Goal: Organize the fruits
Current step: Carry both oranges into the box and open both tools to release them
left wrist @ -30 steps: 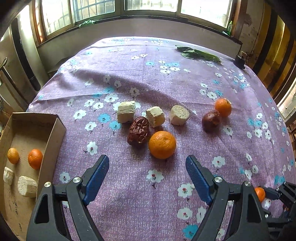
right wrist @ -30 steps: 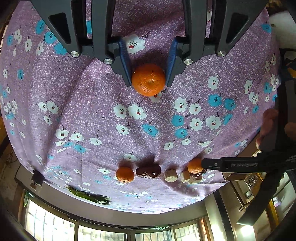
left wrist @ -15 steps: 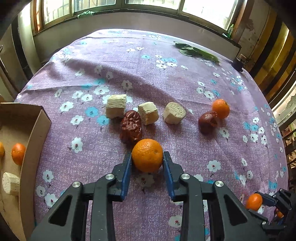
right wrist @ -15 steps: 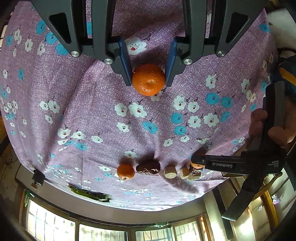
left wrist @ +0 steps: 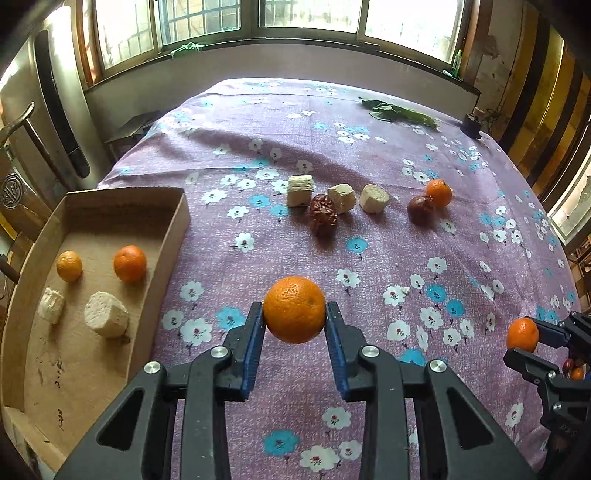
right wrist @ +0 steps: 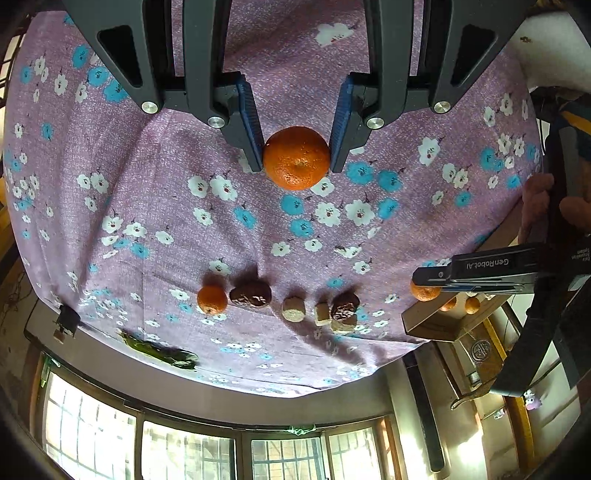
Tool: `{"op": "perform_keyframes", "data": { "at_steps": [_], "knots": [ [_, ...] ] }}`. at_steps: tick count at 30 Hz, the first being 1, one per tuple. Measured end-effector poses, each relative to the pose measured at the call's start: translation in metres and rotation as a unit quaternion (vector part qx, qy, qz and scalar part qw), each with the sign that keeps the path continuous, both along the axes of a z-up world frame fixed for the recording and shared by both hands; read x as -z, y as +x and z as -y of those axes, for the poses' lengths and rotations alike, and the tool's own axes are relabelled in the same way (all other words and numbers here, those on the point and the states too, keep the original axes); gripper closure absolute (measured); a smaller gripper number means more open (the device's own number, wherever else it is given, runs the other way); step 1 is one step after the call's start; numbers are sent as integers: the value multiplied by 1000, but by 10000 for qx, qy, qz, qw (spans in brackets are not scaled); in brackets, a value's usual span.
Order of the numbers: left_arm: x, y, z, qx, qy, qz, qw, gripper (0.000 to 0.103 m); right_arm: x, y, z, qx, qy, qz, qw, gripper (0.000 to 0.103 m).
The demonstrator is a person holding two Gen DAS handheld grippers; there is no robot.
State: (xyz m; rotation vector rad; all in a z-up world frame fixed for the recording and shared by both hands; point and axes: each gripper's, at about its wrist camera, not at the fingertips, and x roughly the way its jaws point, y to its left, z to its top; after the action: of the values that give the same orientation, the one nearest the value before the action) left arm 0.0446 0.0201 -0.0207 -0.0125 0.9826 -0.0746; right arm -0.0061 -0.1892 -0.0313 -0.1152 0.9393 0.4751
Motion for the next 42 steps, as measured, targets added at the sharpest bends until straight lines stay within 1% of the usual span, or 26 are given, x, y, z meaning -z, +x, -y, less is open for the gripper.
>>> {"op": "perform_keyframes", "data": {
  "at_steps": [7,13,23,28,32,38,42],
  "knots": [
    [-12,-18,-32,-223,207,141,9994,72,-11,4,-47,-430,235,53,9988,64],
    [-18,-29,-71,-543,318,221,9978,72,-22,8,-103,-945,346,124,9948,64],
    [-13,-44,-139,-1065,376,126,9935,71,-30,13,-193,-1774,434,117,9831,64],
    [-7,-51,-173,-1350,399,43,9900,71,-27,19,-230,-2073,445,41,9773,64],
    [1,-51,-192,-1518,365,-53,9877,71,-19,26,-257,-2253,366,-66,9736,64],
    [9,-48,-206,-1626,305,-154,9861,71,-10,33,-287,-2472,269,-190,9684,64],
    [12,-48,-210,-1606,235,-209,9865,71,-4,34,-300,-2579,206,-255,9656,64]
  ]
}}
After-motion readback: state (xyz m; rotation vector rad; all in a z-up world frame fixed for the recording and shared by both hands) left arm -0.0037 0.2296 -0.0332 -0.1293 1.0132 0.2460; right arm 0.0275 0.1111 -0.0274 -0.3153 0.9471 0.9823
